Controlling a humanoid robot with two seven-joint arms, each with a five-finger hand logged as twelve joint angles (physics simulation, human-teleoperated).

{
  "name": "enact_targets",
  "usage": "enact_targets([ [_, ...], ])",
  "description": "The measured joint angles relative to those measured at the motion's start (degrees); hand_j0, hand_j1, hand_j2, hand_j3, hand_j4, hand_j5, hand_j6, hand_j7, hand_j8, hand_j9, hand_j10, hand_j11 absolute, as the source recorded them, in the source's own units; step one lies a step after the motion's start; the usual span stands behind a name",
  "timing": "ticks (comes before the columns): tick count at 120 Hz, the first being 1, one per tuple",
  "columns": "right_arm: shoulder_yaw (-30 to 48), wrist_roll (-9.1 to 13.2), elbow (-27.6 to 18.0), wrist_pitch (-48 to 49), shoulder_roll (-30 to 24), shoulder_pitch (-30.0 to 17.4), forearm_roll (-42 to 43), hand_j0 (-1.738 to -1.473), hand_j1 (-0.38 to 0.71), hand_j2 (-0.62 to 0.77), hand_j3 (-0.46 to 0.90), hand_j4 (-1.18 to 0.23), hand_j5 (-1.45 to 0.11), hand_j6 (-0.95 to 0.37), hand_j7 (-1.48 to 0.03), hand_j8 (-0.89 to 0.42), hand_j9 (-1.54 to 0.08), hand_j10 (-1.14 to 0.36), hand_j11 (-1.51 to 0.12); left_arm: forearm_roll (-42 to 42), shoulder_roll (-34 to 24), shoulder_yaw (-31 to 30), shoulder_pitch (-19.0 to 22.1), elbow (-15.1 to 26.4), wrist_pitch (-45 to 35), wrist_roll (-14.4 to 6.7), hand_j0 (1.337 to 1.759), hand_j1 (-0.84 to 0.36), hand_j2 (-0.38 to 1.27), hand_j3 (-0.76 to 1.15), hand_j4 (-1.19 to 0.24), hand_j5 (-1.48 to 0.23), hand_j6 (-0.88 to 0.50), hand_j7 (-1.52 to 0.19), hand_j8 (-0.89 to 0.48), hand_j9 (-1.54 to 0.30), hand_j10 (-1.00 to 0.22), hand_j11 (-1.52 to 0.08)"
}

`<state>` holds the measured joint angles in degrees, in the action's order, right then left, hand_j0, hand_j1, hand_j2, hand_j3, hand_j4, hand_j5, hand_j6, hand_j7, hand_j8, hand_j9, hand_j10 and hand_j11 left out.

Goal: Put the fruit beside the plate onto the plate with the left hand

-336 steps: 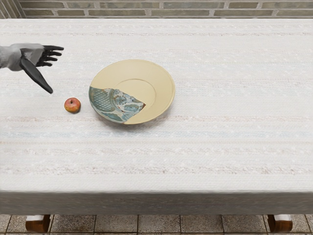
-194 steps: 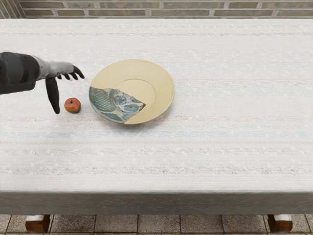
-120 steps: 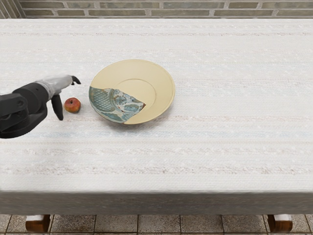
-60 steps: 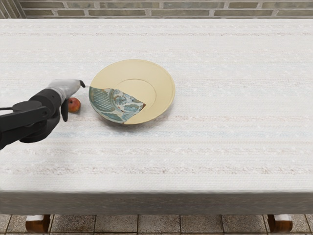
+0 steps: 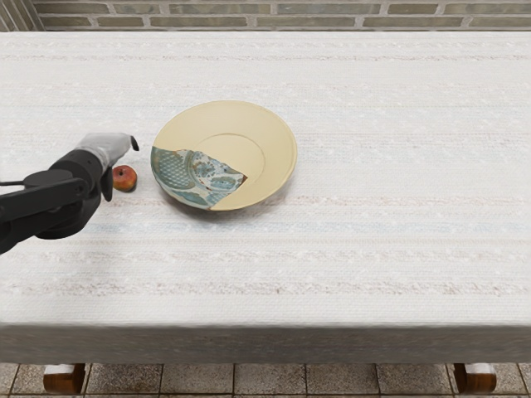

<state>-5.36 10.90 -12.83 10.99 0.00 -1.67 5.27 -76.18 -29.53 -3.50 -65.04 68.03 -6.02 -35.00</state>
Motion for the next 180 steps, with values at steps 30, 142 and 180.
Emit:
enact_targets([
  [30, 0.0, 0.0, 0.0, 0.0, 0.0, 0.0, 0.0, -1.658, -0.33, 0.0, 0.0, -0.01, -0.02, -0.01, -0.02, -0.01, -0.02, -0.01, -0.02, 0.6, 0.17, 0.06, -0.09, -0.07, -0.03, 0.0, 1.658, -0.05, 0.07, 0.0, -0.34, -0.43, -0.34, -0.43, -0.34, -0.43, -0.34, -0.43],
  [142, 0.0, 0.0, -0.08, 0.0, 0.0, 0.0, 0.0, -1.658, -0.33, 0.0, 0.0, -0.01, -0.02, -0.01, -0.02, -0.01, -0.02, -0.01, -0.02, 0.04, 1.23, 0.03, 1.76, -0.04, -0.99, -0.02, 1.649, -0.33, 0.15, 0.17, -0.67, -0.8, -0.42, -0.83, -0.42, -0.84, -0.64, -0.84],
  [180, 0.0, 0.0, -0.08, 0.0, 0.0, -0.01, 0.0, -1.658, -0.33, 0.0, 0.0, -0.01, -0.02, -0.01, -0.02, -0.01, -0.02, -0.01, -0.02, 0.48, 1.07, 0.03, 1.47, -0.05, -0.8, -0.03, 1.64, -0.33, 0.21, 0.08, -0.73, -0.92, -0.38, -0.94, -0.39, -0.95, -0.72, -0.95],
])
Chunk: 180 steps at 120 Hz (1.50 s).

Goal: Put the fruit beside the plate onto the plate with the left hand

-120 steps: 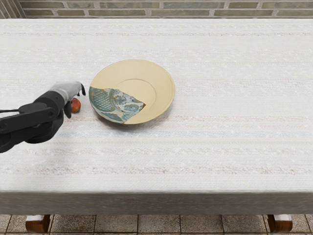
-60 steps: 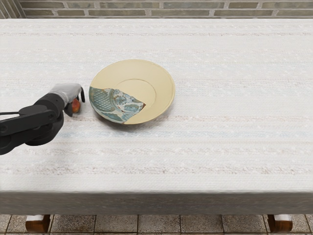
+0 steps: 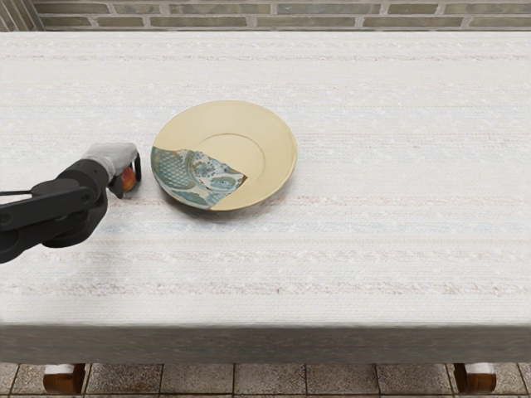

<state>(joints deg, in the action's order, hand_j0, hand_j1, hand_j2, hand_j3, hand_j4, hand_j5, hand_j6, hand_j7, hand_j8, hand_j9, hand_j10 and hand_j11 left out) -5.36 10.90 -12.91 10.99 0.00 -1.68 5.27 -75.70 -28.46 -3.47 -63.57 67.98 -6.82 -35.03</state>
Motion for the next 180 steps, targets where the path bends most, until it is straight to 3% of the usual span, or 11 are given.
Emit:
enact_targets([
  [18, 0.0, 0.0, 0.02, 0.0, 0.0, 0.01, 0.0, -1.658, -0.33, 0.0, 0.0, -0.01, -0.02, -0.01, -0.02, -0.01, -0.02, -0.01, -0.02, 0.19, -0.57, 0.11, -1.09, -0.09, 0.06, 0.03, 1.647, -0.33, 0.37, 0.04, -0.73, -0.95, -0.45, -0.95, -0.45, -0.97, -0.8, -0.96],
  [32, 0.0, 0.0, 0.0, 0.0, 0.0, 0.01, 0.0, -1.658, -0.33, 0.0, 0.0, -0.01, -0.02, -0.01, -0.02, -0.01, -0.02, -0.01, -0.02, 0.45, -0.59, 0.21, -1.72, -0.86, 0.35, 0.03, 1.65, -0.31, 0.41, 0.02, -0.72, -0.98, -0.46, -0.97, -0.47, -0.97, -0.79, -0.97],
  [79, 0.01, 0.0, 0.04, 0.0, 0.0, 0.01, 0.0, -1.658, -0.33, 0.0, 0.0, -0.01, -0.02, -0.01, -0.02, -0.01, -0.02, -0.01, -0.02, 3.36, -2.31, 0.4, -10.29, -1.22, 1.27, -0.01, 1.654, -0.26, 0.36, 0.0, -0.71, -0.97, -0.5, -0.97, -0.51, -0.95, -0.73, -0.95],
  [125, 0.0, 0.0, 0.07, 0.0, 0.0, 0.01, 0.0, -1.658, -0.33, 0.0, 0.0, -0.01, -0.02, -0.01, -0.02, -0.01, -0.02, -0.01, -0.02, 5.61, 10.24, 0.99, -13.66, -2.31, 2.63, 0.02, 1.657, -0.38, 0.67, 0.0, -0.69, -0.97, -0.5, -0.94, -0.52, -0.93, -0.71, -0.93],
  [148, 0.01, 0.0, 0.07, 0.0, 0.0, 0.01, 0.0, -1.658, -0.33, 0.0, 0.0, -0.01, -0.02, -0.01, -0.02, -0.01, -0.02, -0.01, -0.02, 6.08, 12.72, 1.1, -12.78, -4.63, 2.6, 0.05, 1.657, -0.39, 0.65, 0.0, -0.69, -0.96, -0.5, -0.94, -0.54, -0.93, -0.7, -0.93],
  [164, 0.0, 0.0, 0.07, 0.0, 0.0, 0.01, 0.0, -1.658, -0.33, 0.0, 0.0, -0.01, -0.02, -0.01, -0.02, -0.01, -0.02, -0.01, -0.02, 6.32, 12.71, 1.11, -13.1, -6.11, 2.07, 0.03, 1.658, -0.05, 0.35, 0.0, -0.38, -0.53, -0.28, -0.51, -0.3, -0.51, -0.38, -0.51],
  [180, 0.0, 0.0, 0.06, 0.0, 0.0, 0.01, 0.0, -1.658, -0.33, 0.0, 0.0, -0.01, -0.02, -0.01, -0.02, -0.01, -0.02, -0.01, -0.02, 7.17, 12.73, 1.21, -13.26, -6.59, 1.97, 0.03, 1.658, 0.14, 0.19, 0.0, -0.2, -0.27, -0.15, -0.27, -0.16, -0.26, -0.2, -0.26],
])
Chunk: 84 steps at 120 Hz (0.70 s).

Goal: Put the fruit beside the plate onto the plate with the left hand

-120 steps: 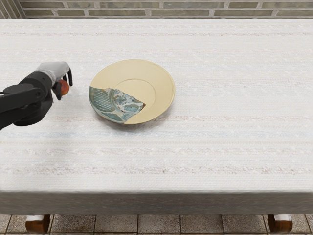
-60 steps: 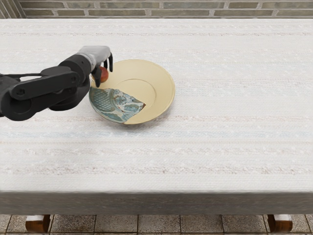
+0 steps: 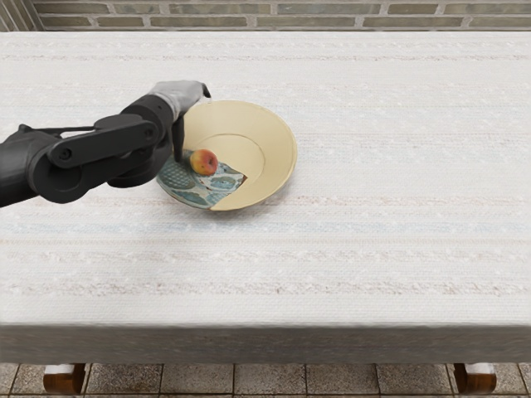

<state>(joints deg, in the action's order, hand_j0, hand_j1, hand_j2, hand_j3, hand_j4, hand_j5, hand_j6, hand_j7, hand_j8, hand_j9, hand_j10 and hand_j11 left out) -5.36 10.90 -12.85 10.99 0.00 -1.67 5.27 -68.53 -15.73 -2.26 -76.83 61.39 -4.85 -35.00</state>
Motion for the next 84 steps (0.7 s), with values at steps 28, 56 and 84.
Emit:
enact_targets([
  [28, 0.0, 0.0, 0.01, 0.0, 0.0, -0.01, 0.0, -1.658, -0.33, 0.0, 0.0, -0.01, -0.02, -0.01, -0.02, -0.01, -0.02, -0.01, -0.02, 15.73, -11.14, 9.15, -2.21, 6.02, 12.1, 0.0, 1.658, 0.28, 0.06, 0.0, -0.07, -0.09, -0.05, -0.09, -0.05, -0.08, -0.07, -0.08],
  [56, -0.01, 0.0, -0.01, 0.0, 0.0, -0.01, 0.0, -1.658, -0.33, 0.0, 0.0, -0.01, -0.02, -0.01, -0.02, -0.01, -0.02, -0.02, -0.02, 44.9, -27.9, 24.07, 2.22, 9.21, 36.27, 0.0, 1.658, 0.33, 0.02, 0.0, -0.02, -0.03, -0.02, -0.03, -0.02, -0.03, -0.02, -0.03],
  [84, 0.0, 0.0, 0.01, 0.0, 0.0, 0.0, 0.0, -1.658, -0.33, 0.0, 0.0, -0.01, -0.02, -0.01, -0.02, -0.01, -0.02, -0.01, -0.02, 64.07, -36.65, 30.43, 11.88, 9.28, 39.51, 0.0, 1.658, 0.34, 0.01, 0.0, -0.01, -0.01, -0.01, -0.01, -0.01, -0.01, -0.01, -0.01],
])
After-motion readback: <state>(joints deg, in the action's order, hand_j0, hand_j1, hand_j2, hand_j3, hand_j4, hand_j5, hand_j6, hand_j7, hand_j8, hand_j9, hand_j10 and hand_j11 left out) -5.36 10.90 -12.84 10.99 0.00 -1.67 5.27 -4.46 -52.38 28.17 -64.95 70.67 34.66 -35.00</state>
